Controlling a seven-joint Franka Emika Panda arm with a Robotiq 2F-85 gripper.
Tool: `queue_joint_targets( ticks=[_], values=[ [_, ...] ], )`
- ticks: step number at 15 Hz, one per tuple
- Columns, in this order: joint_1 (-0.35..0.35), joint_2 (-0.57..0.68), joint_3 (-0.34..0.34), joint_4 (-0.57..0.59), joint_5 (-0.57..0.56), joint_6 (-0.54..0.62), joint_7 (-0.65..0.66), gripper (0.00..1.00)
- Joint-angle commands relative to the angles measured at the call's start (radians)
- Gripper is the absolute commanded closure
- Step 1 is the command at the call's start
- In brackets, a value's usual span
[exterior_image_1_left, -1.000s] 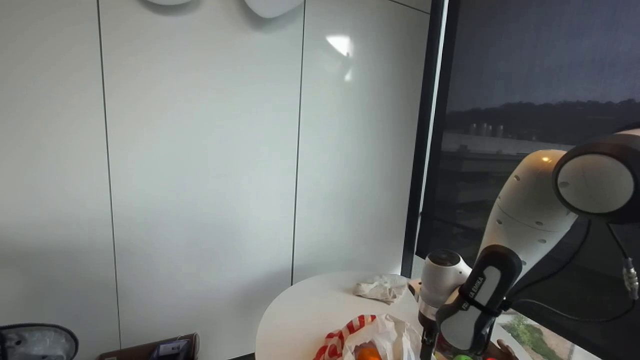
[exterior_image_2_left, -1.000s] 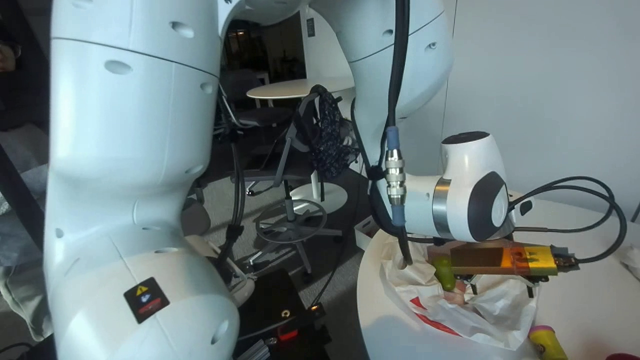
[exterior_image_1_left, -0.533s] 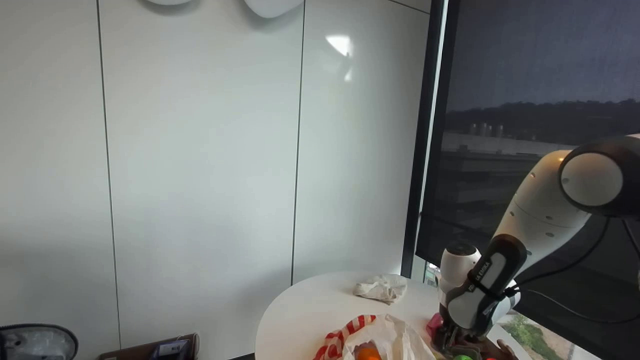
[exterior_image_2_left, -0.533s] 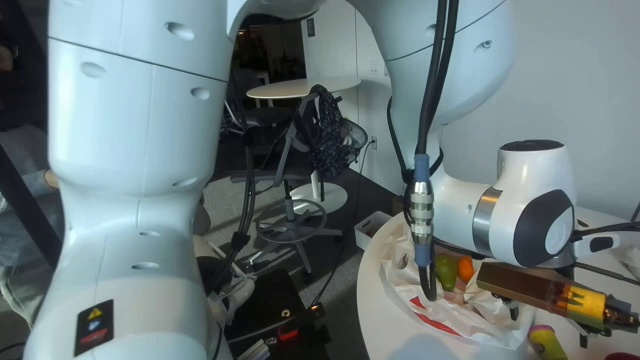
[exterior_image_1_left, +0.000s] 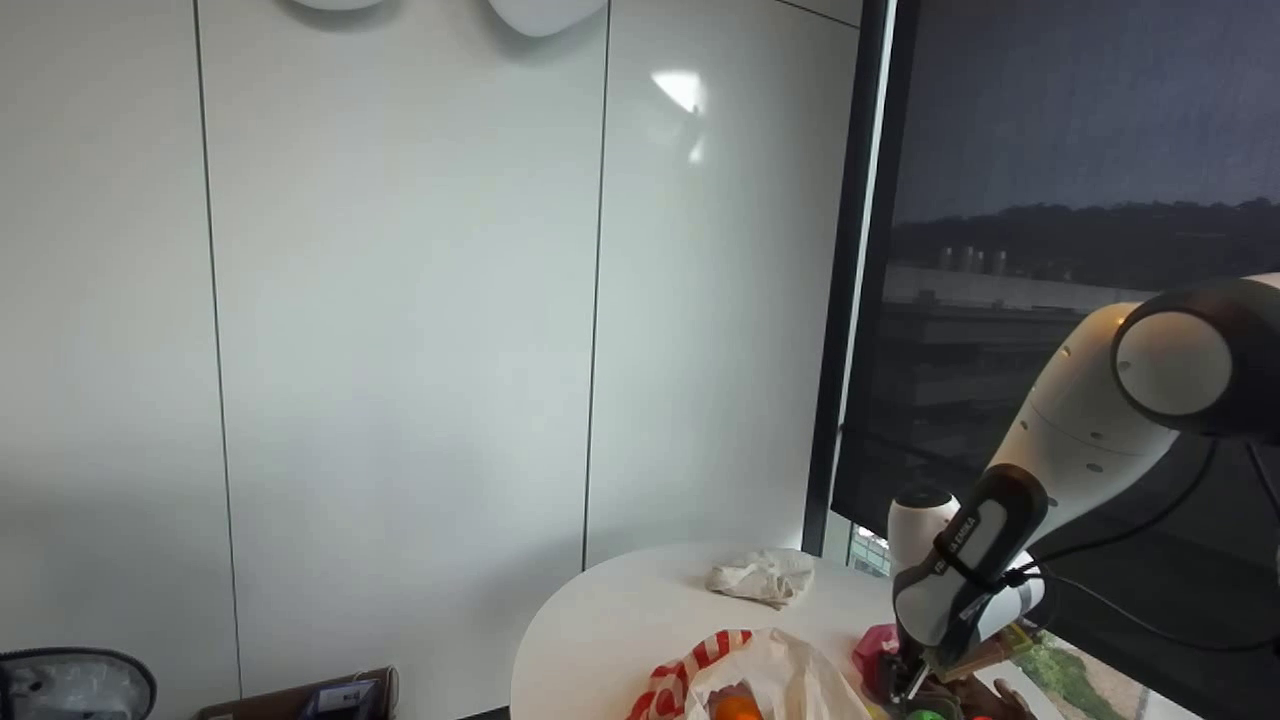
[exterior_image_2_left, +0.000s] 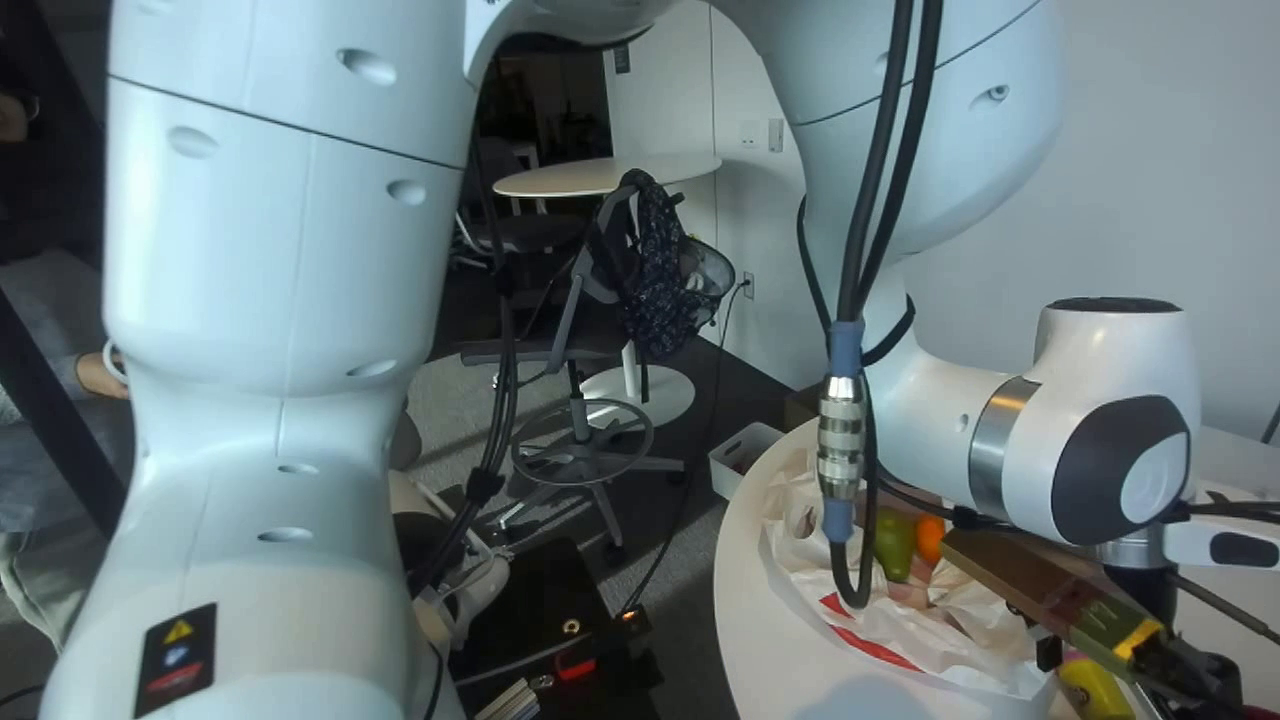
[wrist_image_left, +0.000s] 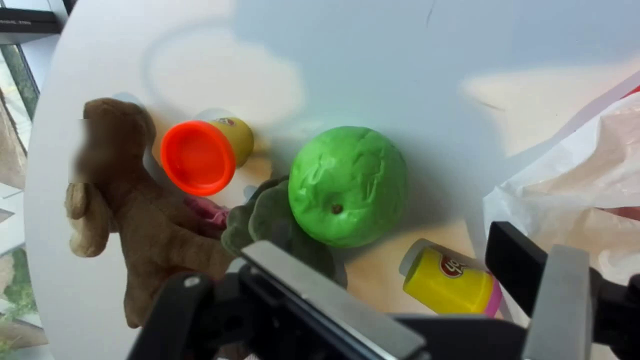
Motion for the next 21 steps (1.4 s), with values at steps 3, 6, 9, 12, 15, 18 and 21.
queue_joint_targets(
  ticks=[3, 6, 9, 12, 15, 18, 21],
  values=[
    [-0.039, 0.066, 0.032, 0.047, 0.126, -0.052, 0.157, 0.00],
    [-0.069, 0.112, 0.057, 0.077, 0.200, -0.025, 0.155, 0.00],
    [-0.073, 0.153, 0.050, 0.116, 0.233, -0.029, 0.171, 0.00],
    [-0.073, 0.195, 0.036, 0.157, 0.244, -0.028, 0.189, 0.00],
    [-0.071, 0.238, 0.025, 0.199, 0.241, -0.044, 0.202, 0.00],
    [-0.075, 0.273, 0.025, 0.230, 0.246, -0.054, 0.200, 0.00],
    [-0.076, 0.290, 0.026, 0.246, 0.247, -0.062, 0.192, 0.32]
  ],
)
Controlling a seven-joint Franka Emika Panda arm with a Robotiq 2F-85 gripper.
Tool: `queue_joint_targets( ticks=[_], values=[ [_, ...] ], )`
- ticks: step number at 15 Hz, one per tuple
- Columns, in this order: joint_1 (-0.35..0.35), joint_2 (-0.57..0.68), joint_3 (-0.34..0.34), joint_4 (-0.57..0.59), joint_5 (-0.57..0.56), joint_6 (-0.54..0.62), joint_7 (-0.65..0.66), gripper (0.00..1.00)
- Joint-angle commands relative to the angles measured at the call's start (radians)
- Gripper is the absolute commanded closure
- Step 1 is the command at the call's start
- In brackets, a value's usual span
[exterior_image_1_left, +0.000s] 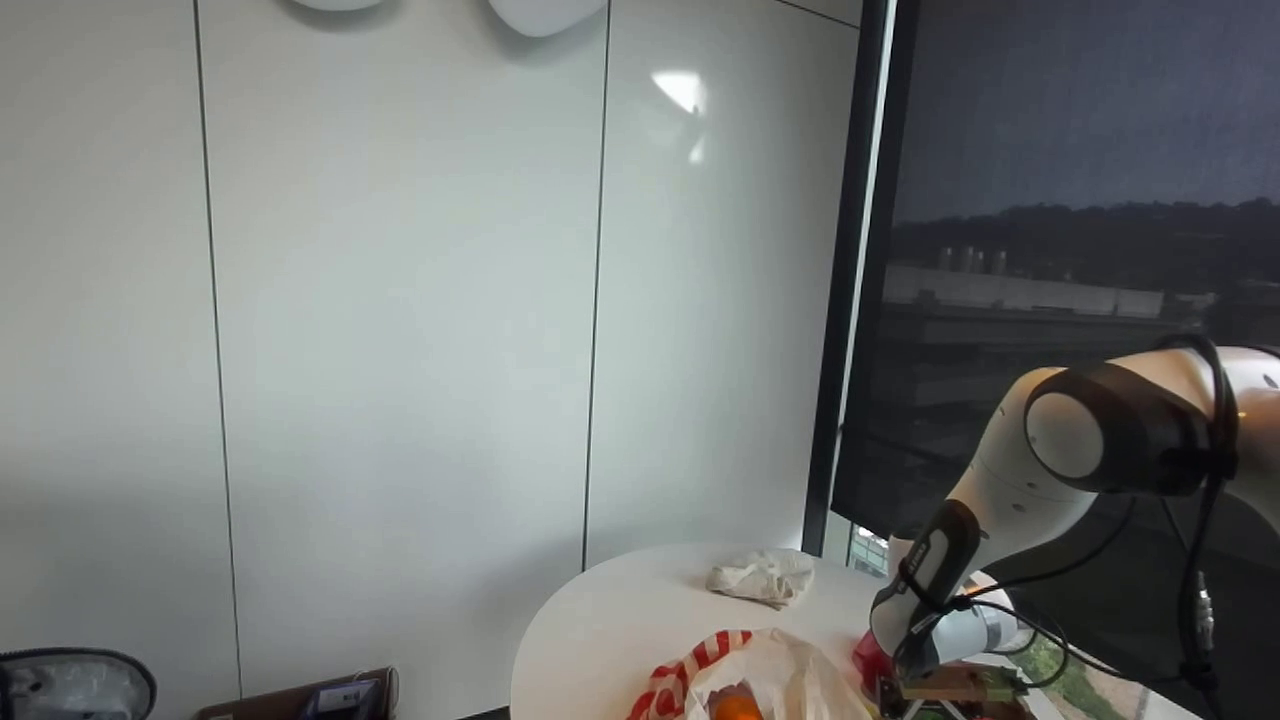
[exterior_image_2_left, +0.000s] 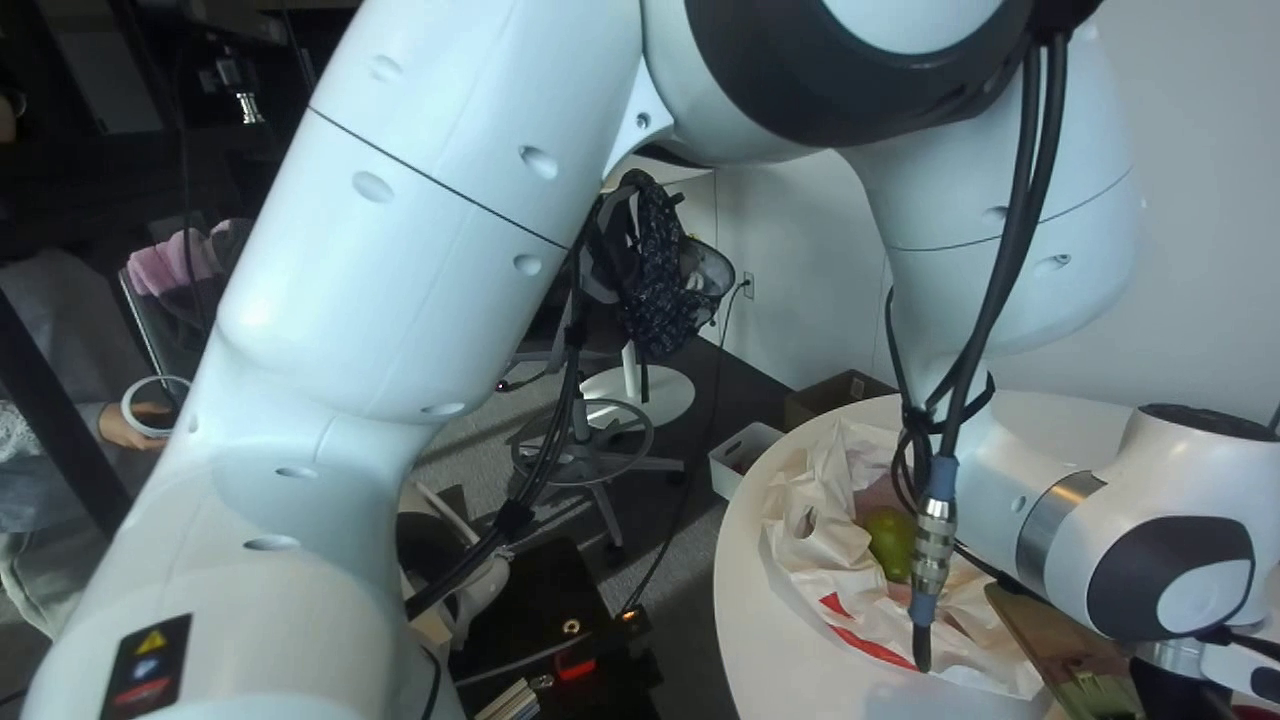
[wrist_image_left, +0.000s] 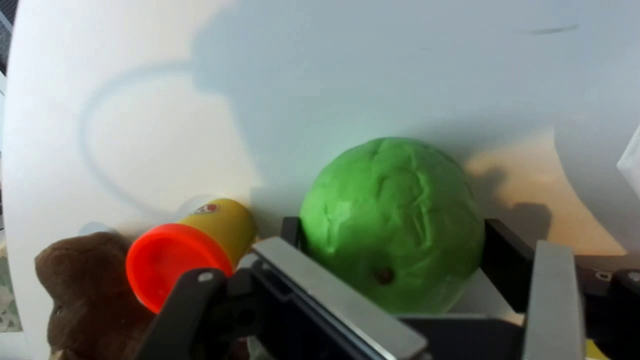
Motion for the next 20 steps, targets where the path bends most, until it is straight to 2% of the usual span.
queue_joint_targets(
  ticks=[1, 5, 10, 15, 19, 20],
  values=[
    [0.005, 0.019, -0.007, 0.041, 0.016, -0.027, 0.004, 0.40],
    [0.006, -0.051, 0.009, -0.006, 0.015, -0.059, -0.017, 0.41],
    [0.087, -0.269, -0.014, -0.189, -0.085, 0.059, -0.043, 0.41],
    [0.089, -0.473, 0.088, -0.350, -0.158, 0.063, -0.172, 0.41],
    [0.116, -0.465, 0.173, -0.376, -0.250, 0.097, -0.190, 0.41],
    [0.148, -0.435, 0.166, -0.355, -0.327, 0.105, -0.136, 0.41]
  ],
)
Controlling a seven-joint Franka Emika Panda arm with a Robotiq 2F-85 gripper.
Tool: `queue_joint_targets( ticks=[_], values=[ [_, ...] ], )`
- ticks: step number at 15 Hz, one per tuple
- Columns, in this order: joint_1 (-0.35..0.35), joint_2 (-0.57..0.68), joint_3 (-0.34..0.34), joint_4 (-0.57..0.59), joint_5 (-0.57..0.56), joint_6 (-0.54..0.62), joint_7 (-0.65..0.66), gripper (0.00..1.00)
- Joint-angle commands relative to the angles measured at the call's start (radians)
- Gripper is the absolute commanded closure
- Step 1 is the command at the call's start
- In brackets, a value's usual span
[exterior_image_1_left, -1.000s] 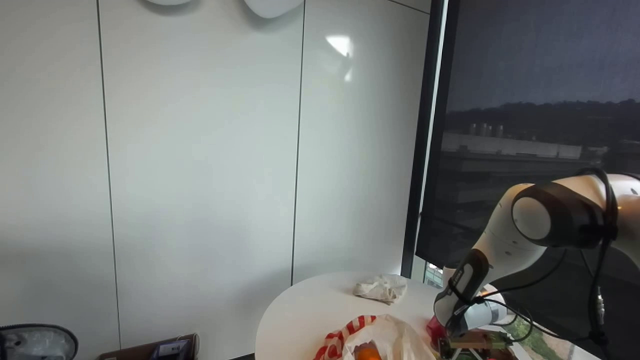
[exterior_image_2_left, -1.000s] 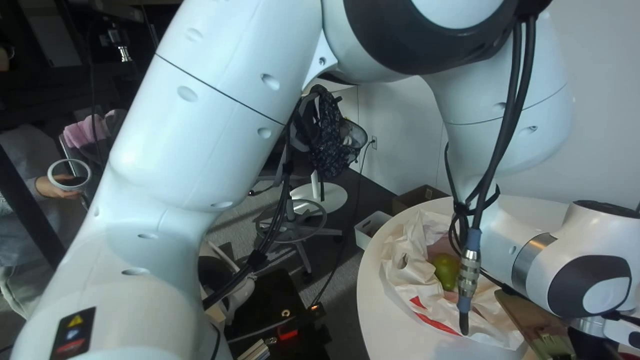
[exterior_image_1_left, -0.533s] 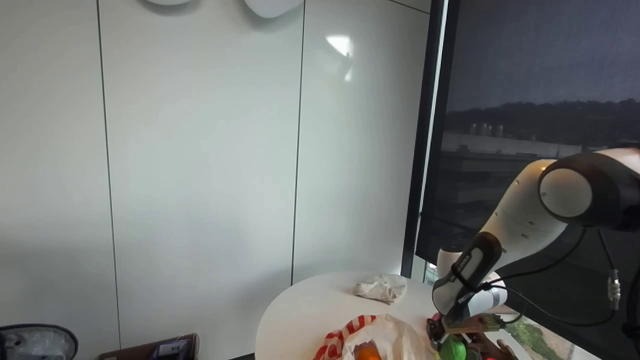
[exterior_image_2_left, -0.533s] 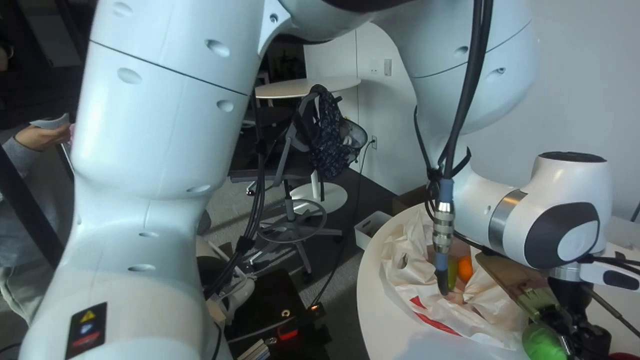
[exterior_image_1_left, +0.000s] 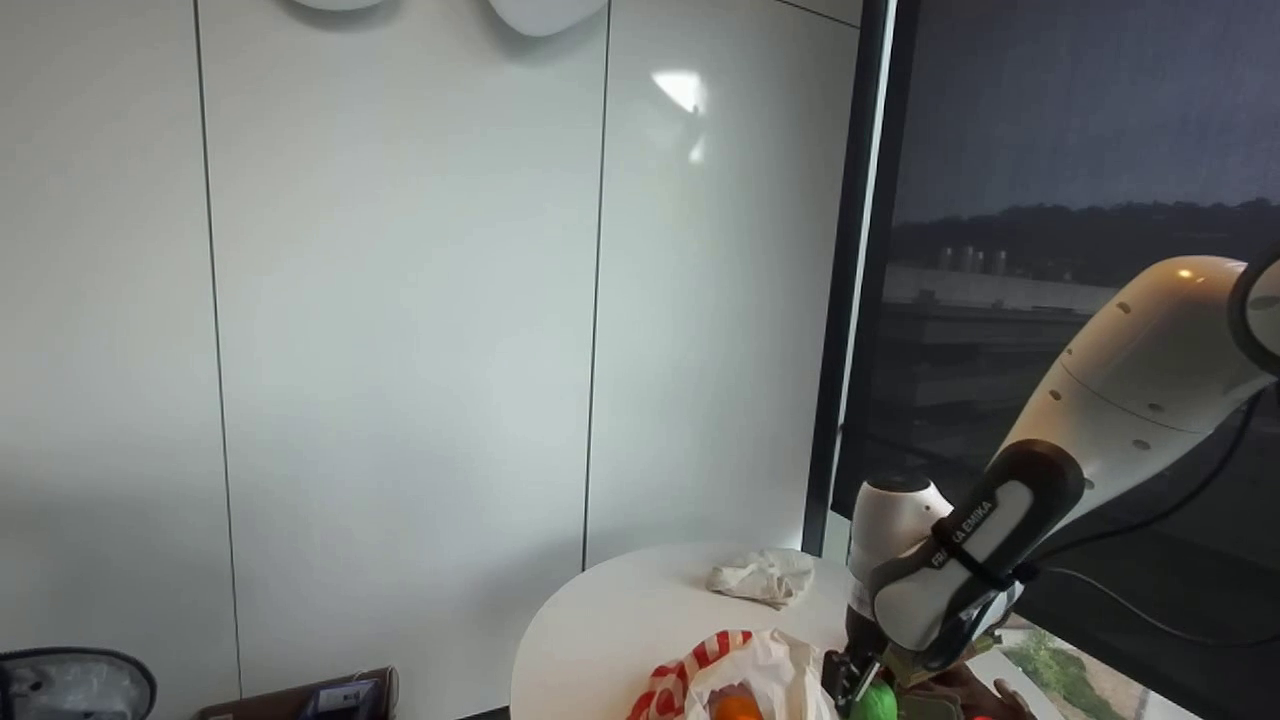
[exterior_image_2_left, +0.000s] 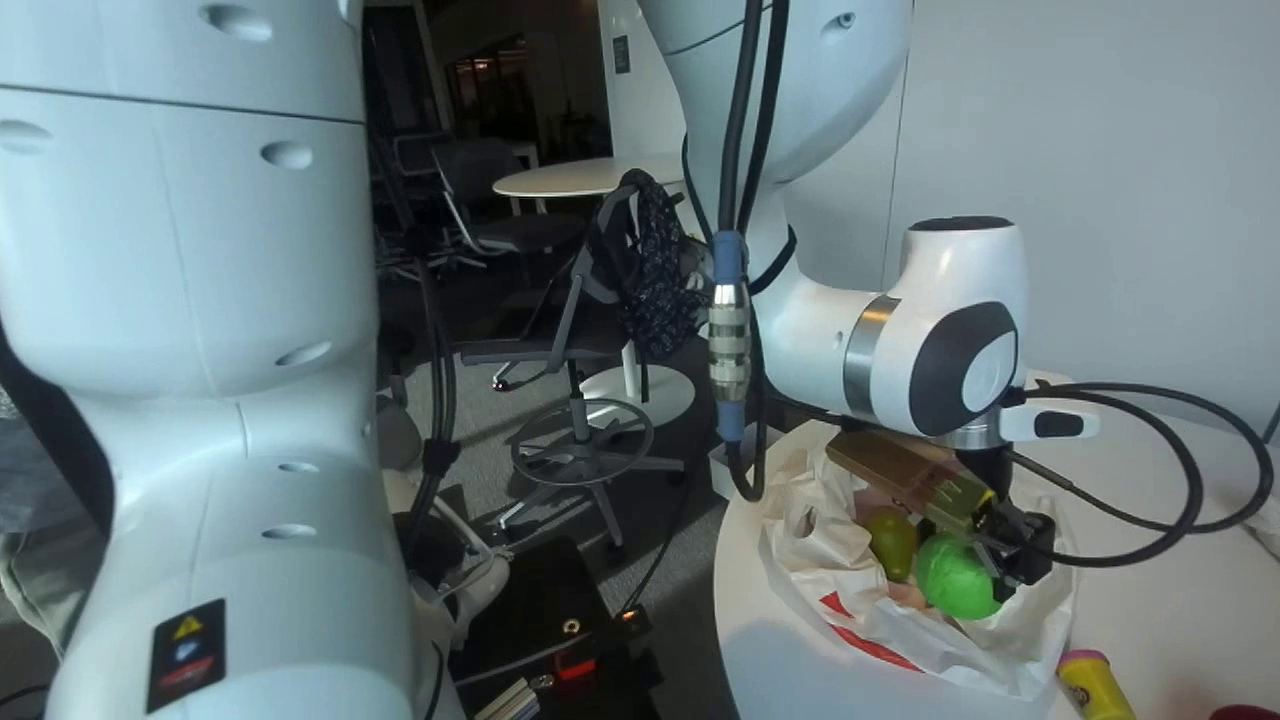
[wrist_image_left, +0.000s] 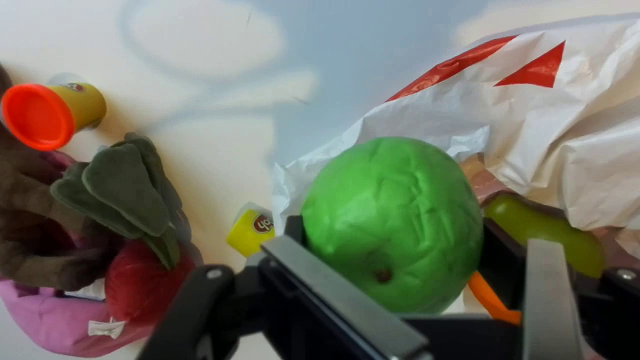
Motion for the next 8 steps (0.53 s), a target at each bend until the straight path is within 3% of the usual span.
queue_joint_targets(
  ticks=[1, 5, 8],
  values=[
    [0.066, 0.046, 0.015, 0.015, -0.166, 0.054, 0.060, 0.41],
    [0.189, 0.163, -0.034, 0.113, -0.405, 0.102, 0.187, 0.41],
    [0.251, 0.261, -0.059, 0.216, -0.503, 0.110, 0.261, 0.41]
  ],
)
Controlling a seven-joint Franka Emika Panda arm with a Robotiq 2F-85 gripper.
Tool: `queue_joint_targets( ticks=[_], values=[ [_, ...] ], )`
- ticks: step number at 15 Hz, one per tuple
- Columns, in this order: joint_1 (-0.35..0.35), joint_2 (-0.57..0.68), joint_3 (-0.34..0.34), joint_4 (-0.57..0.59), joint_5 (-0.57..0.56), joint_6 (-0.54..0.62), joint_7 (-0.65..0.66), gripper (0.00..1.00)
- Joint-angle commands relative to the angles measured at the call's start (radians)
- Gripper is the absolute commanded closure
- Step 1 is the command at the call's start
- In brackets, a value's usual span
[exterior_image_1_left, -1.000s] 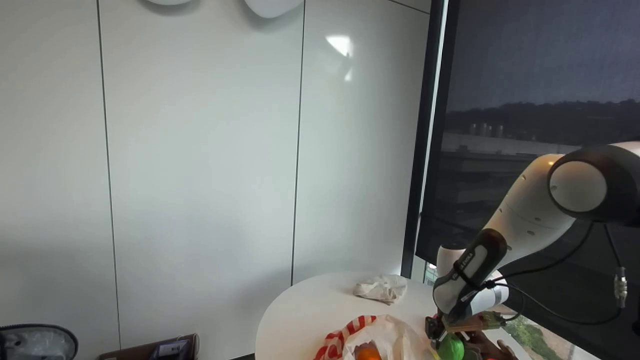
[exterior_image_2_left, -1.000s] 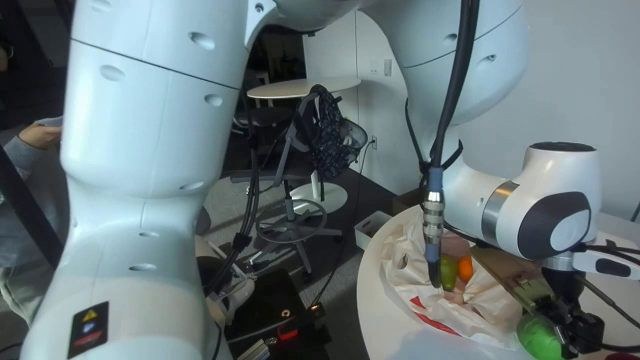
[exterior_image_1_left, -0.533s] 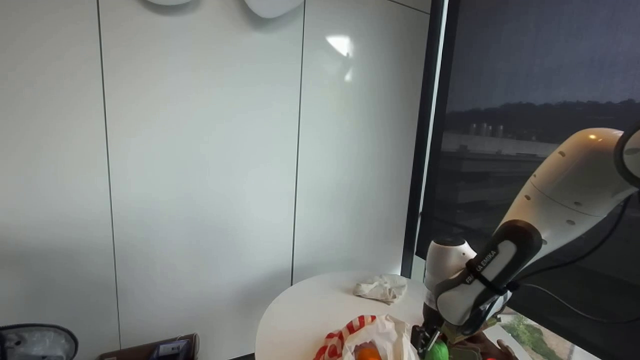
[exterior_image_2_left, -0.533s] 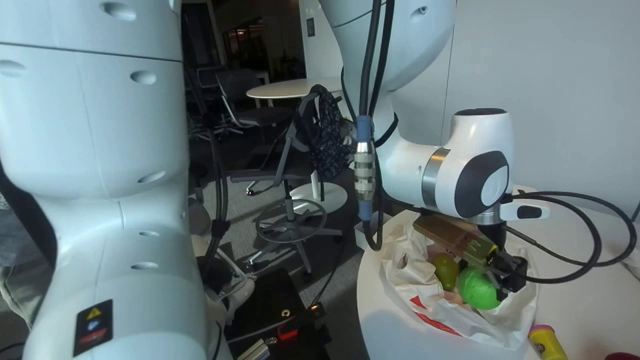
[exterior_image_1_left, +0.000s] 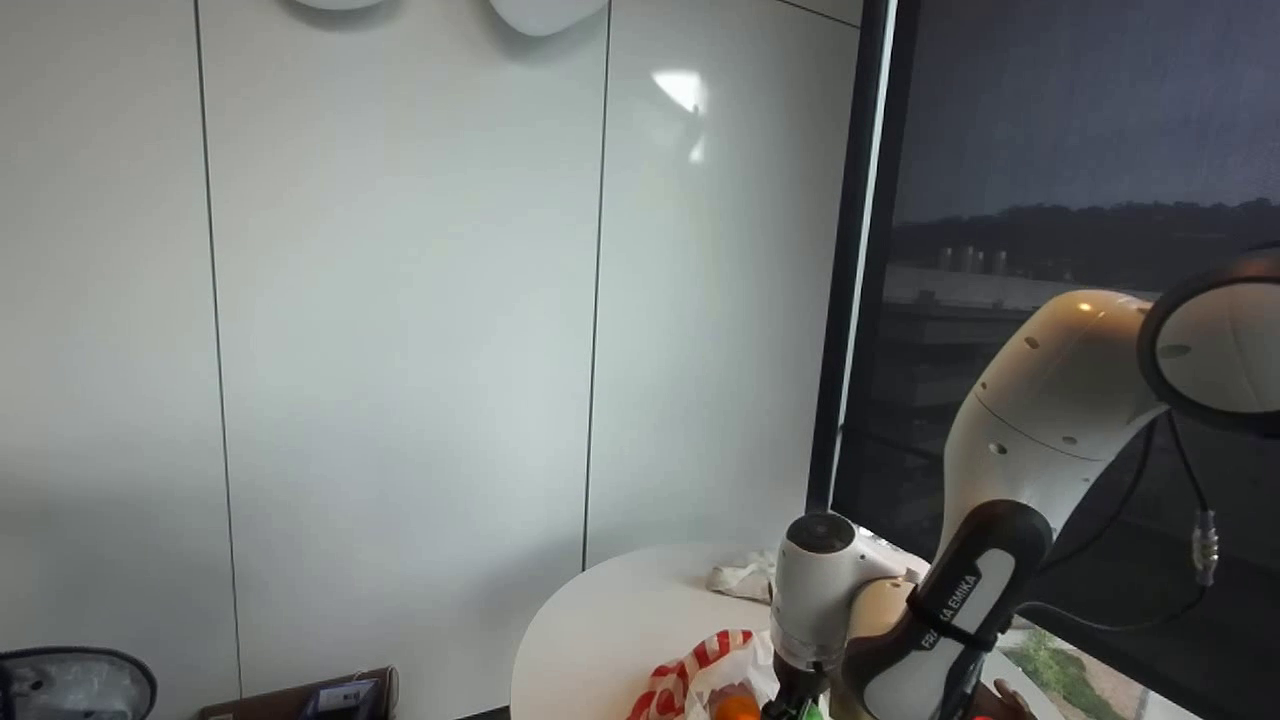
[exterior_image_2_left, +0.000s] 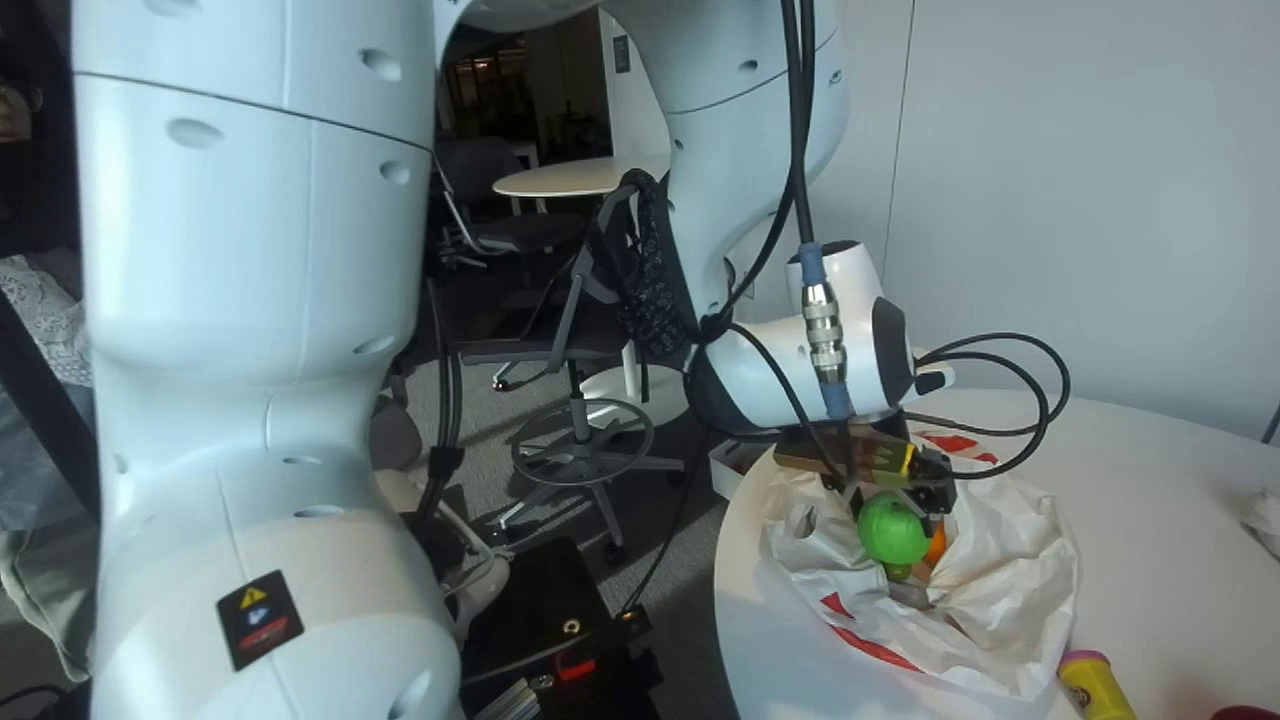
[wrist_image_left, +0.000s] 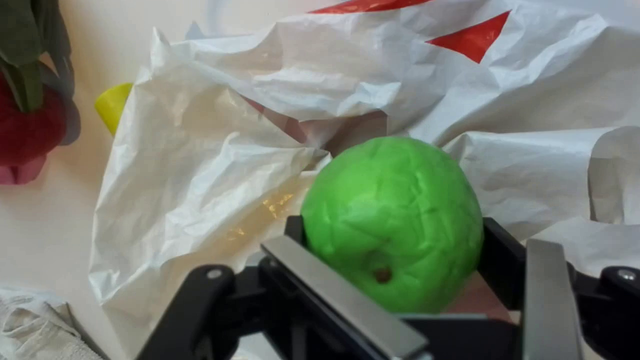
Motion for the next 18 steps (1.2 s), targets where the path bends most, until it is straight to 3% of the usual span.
queue_joint_targets(
  ticks=[1, 6, 7, 12, 15, 18],
  values=[
    [0.080, 0.139, -0.053, 0.153, -0.116, 0.038, 0.090, 0.41],
    [0.135, 0.216, -0.102, 0.253, -0.186, 0.118, 0.142, 0.41],
    [0.140, 0.225, -0.112, 0.263, -0.193, 0.135, 0.146, 0.04],
    [0.107, 0.207, -0.103, 0.223, -0.160, 0.079, 0.084, 0.00],
    [0.057, 0.153, -0.071, 0.155, -0.127, 0.000, 0.016, 0.00],
    [0.003, 0.110, -0.054, 0.098, -0.114, -0.004, -0.060, 0.00]
  ],
)
